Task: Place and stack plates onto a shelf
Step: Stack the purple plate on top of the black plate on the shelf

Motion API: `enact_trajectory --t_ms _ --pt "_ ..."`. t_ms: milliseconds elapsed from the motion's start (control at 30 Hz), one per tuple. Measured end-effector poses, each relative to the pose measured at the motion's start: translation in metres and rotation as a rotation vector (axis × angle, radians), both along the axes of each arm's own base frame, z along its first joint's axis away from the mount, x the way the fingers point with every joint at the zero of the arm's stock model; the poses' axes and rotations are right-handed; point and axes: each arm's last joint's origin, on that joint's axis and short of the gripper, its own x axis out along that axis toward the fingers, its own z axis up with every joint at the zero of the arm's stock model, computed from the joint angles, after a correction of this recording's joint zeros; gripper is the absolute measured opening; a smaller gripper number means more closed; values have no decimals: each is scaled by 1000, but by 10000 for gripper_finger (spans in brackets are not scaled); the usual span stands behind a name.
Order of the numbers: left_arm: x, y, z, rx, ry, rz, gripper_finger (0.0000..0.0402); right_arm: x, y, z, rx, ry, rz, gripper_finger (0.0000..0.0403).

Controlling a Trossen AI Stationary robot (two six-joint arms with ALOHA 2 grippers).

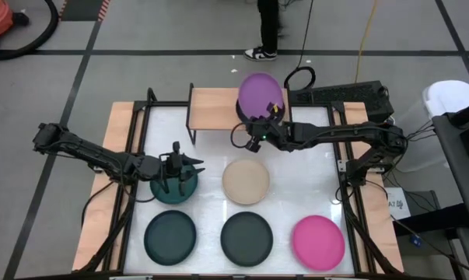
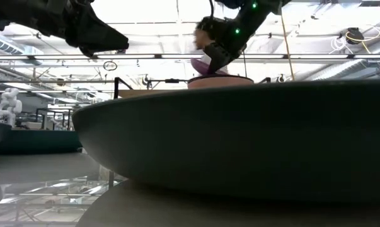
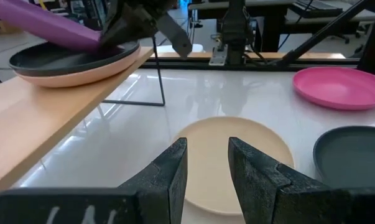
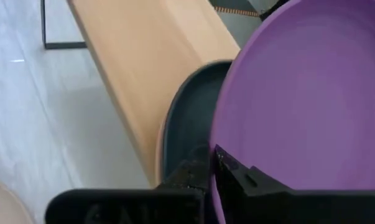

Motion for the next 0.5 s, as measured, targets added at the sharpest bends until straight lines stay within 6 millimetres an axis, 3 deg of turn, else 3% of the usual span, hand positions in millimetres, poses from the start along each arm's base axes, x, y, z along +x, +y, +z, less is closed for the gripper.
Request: enact_trajectory --t_ms 333,500 --pt "0 0 0 -1 -4 0 122 2 6 -1 -3 -17 22 51" --pt "0 0 2 -3 -22 -1 122 -4 18 11 -10 -40 58 83"
